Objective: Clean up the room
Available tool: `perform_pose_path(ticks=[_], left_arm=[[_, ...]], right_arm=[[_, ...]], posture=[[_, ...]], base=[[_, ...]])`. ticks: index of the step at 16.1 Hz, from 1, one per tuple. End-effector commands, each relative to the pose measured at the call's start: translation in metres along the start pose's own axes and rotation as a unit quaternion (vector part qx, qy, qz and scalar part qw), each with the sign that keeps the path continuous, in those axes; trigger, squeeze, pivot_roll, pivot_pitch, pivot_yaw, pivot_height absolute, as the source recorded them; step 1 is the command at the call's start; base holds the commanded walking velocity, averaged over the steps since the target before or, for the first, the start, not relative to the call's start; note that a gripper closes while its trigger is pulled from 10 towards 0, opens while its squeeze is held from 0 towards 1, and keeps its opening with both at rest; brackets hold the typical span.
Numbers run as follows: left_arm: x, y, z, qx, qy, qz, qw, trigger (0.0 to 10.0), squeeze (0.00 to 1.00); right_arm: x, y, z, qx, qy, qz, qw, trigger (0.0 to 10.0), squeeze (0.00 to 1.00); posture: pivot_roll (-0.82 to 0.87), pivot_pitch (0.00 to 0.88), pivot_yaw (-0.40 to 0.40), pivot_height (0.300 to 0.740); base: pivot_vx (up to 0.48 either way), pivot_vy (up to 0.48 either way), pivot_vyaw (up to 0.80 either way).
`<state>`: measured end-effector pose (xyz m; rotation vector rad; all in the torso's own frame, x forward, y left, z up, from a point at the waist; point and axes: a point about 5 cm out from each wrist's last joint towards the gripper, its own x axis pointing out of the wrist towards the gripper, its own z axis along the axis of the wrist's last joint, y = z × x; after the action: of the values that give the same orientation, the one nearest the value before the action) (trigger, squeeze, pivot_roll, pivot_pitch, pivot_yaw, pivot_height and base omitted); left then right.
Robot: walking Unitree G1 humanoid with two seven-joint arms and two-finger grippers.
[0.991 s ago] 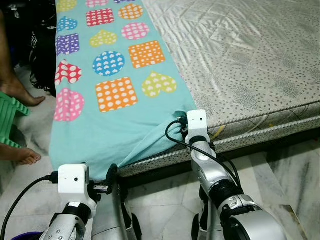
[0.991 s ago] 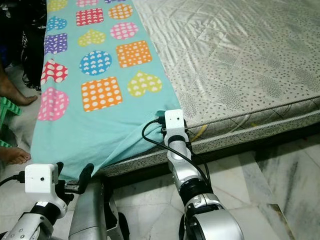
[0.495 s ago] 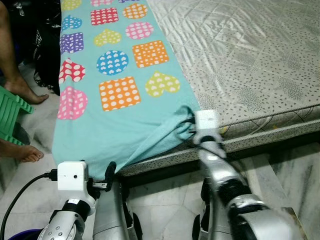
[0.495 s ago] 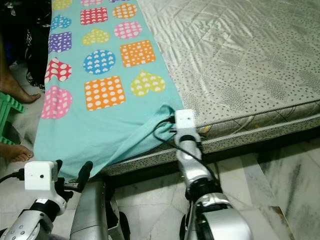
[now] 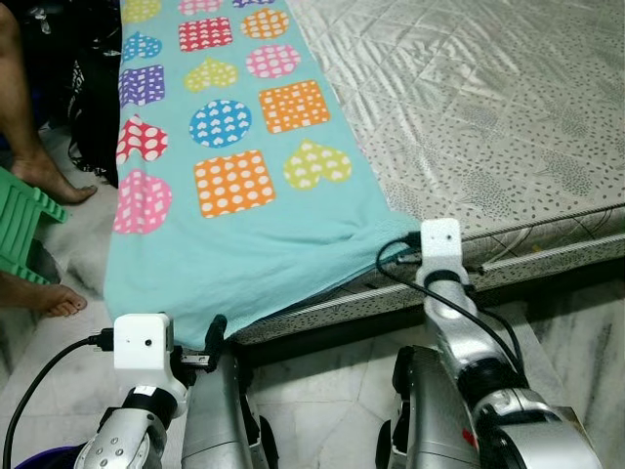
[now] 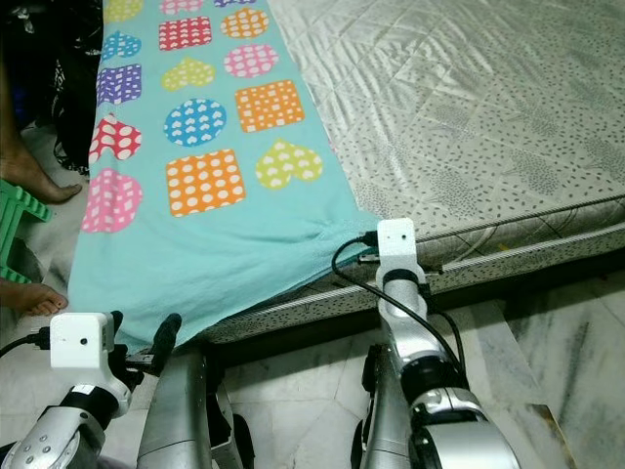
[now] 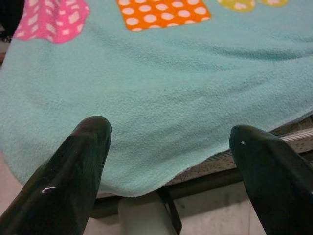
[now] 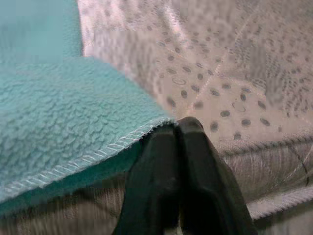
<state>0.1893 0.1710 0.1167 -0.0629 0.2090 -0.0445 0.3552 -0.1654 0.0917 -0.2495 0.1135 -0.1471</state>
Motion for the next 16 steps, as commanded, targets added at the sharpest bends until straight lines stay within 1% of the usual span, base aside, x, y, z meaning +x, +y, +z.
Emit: perform_pose_path(ticks=[1, 2, 3, 4, 5, 6, 7, 8, 9, 10, 11, 12, 14, 15, 16], left_arm=[[-0.001, 0.004, -0.005, 0.005, 0.011, 0.007, 1.000, 10.0, 0.00], [-0.001, 0.004, -0.005, 0.004, 0.011, 0.007, 1.000, 10.0, 0.00], [0.001, 0.003, -0.004, 0.003, 0.009, 0.005, 1.000, 10.0, 0.00], [0.002, 0.003, -0.004, 0.003, 0.008, 0.005, 1.000, 10.0, 0.00], [0.002, 0.004, -0.004, 0.004, 0.007, 0.004, 1.000, 10.0, 0.00], [0.002, 0.004, -0.004, 0.004, 0.006, 0.004, 1.000, 10.0, 0.00], [0.003, 0.005, -0.004, 0.005, 0.006, 0.004, 1.000, 10.0, 0.00], [0.004, 0.005, -0.004, 0.005, 0.005, 0.004, 1.000, 10.0, 0.00], [0.005, 0.005, -0.004, 0.004, 0.005, 0.001, 1.000, 10.0, 0.00], [0.008, 0.003, -0.005, 0.003, 0.004, -0.004, 1.000, 10.0, 0.00], [0.011, 0.002, -0.005, 0.003, 0.003, -0.008, 1.000, 10.0, 0.00], [0.013, 0.001, -0.006, 0.003, 0.003, -0.011, 1.000, 10.0, 0.00], [0.017, 0.000, -0.006, 0.002, 0.002, -0.013, 1.000, 10.0, 0.00], [0.018, -0.001, -0.006, 0.002, 0.001, -0.016, 1.000, 10.0, 0.00], [0.020, -0.001, -0.007, 0.002, -0.001, -0.017, 1.000, 10.0, 0.00]], right_arm=[[-0.004, -0.001, -0.010, 0.008, 0.022, 0.011, 1.000, 10.0, 0.00], [-0.006, -0.002, -0.012, 0.012, 0.025, 0.011, 1.000, 10.0, 0.05], [-0.010, -0.003, -0.018, 0.008, 0.041, 0.021, 0.999, 10.0, 0.86], [-0.014, -0.005, -0.021, 0.000, 0.045, 0.021, 0.999, 10.0, 0.49], [-0.019, -0.008, -0.023, 0.005, 0.050, 0.024, 0.998, 10.0, 0.26], [-0.027, -0.011, -0.026, 0.004, 0.053, 0.030, 0.998, 10.0, 0.25], [-0.032, -0.014, -0.028, 0.002, 0.058, 0.029, 0.998, 10.0, 0.14], [-0.037, -0.017, -0.031, -0.001, 0.064, 0.029, 0.998, 10.0, 0.00], [-0.048, -0.024, -0.038, 0.001, 0.082, 0.028, 0.996, 10.0, 0.00], [-0.059, -0.030, -0.044, -0.009, 0.102, 0.032, 0.994, 10.0, 0.00], [-0.064, -0.034, -0.047, -0.011, 0.114, 0.034, 0.993, 10.0, 0.00], [-0.067, -0.033, -0.049, -0.018, 0.123, 0.052, 0.991, 10.0, 0.00], [-0.067, -0.030, -0.051, -0.004, 0.146, 0.074, 0.986, 10.0, 0.00], [-0.066, -0.030, -0.051, 0.002, 0.150, 0.078, 0.986, 10.0, 1.00], [-0.066, -0.029, -0.049, -0.001, 0.153, 0.083, 0.985, 10.0, 1.00]], posture=[[0.13, 0.221, 0.066, 0.533], [0.13, 0.221, 0.066, 0.533], [0.13, 0.216, 0.064, 0.533], [0.12, 0.212, 0.064, 0.533], [0.12, 0.210, 0.063, 0.533], [0.12, 0.207, 0.063, 0.533], [0.11, 0.204, 0.062, 0.533], [0.10, 0.201, 0.064, 0.533], [0.09, 0.199, 0.067, 0.533], [0.08, 0.196, 0.068, 0.533], [0.07, 0.194, 0.072, 0.533], [0.07, 0.192, 0.073, 0.533], [0.05, 0.185, 0.075, 0.533], [0.05, 0.181, 0.075, 0.533], [0.05, 0.174, 0.072, 0.533]], base=[[0.000, 0.000, 0.00], [0.000, 0.000, 0.00], [0.000, 0.000, 0.00], [0.000, 0.000, 0.00], [0.000, 0.000, 0.00], [0.000, 0.000, 0.00], [0.000, 0.000, 0.00], [0.000, 0.000, 0.00], [0.000, 0.000, 0.00], [0.000, 0.000, 0.00], [0.000, 0.000, 0.00], [0.000, 0.000, 0.00], [0.000, 0.000, 0.00], [0.000, 0.000, 0.00], [0.000, 0.000, 0.00]])
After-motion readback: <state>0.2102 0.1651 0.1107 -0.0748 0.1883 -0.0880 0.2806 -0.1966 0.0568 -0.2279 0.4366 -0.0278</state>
